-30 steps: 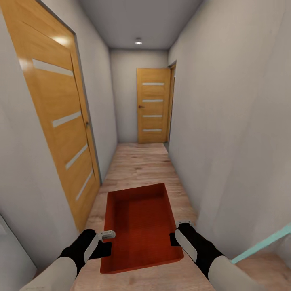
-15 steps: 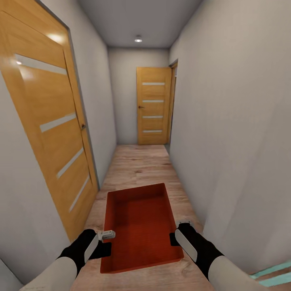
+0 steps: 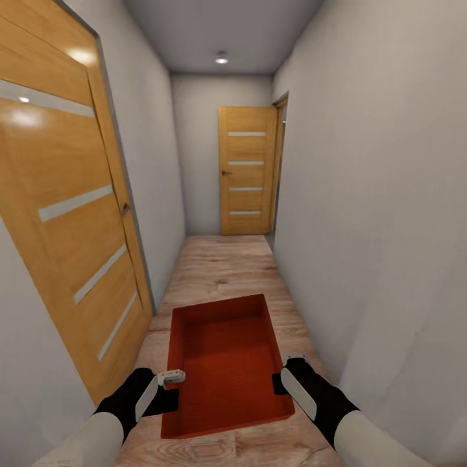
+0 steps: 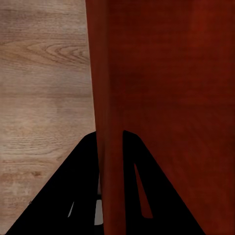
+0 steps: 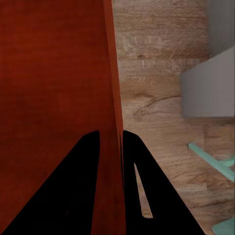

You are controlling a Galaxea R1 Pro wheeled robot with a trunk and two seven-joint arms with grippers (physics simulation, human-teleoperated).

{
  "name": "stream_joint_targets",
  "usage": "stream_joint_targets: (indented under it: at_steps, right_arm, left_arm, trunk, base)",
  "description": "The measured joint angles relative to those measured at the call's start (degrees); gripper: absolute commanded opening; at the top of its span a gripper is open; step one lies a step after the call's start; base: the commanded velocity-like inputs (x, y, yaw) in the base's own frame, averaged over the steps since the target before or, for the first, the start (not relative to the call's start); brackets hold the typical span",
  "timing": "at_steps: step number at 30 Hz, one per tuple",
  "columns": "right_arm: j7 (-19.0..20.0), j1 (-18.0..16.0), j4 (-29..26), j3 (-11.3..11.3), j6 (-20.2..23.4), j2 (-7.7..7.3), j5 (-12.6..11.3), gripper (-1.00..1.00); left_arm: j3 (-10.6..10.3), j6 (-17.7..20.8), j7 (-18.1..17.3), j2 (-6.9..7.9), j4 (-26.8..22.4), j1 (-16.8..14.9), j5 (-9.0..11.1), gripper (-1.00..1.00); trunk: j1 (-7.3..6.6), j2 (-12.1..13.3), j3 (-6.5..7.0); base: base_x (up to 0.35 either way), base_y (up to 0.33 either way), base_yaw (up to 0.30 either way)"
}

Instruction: Move the two storage containers from the living room to the garage. In the garage, place one container on the floor and stack the other container on top of it (either order is fine).

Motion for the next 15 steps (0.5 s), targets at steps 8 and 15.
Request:
stream_joint_targets:
  at_steps: [8, 15]
  right_arm:
    - [0.00, 0.00, 0.01, 0.01, -0.01, 0.00, -0.01, -1.00]
    - [0.00, 0.00, 0.01, 0.01, -0.01, 0.00, -0.01, -1.00]
  left_arm:
    - [-0.02, 0.00, 0.00, 0.01, 0.00, 0.00, 0.01, -1.00]
    - [-0.03, 0.00, 0.00, 0.01, 0.00, 0.00, 0.01, -1.00]
  trunk:
    - [0.00, 0.00, 0.00]
    - [0.00, 0.00, 0.00]
  base:
    - [0.334, 0.000, 0.000]
    - [0.334, 0.000, 0.000]
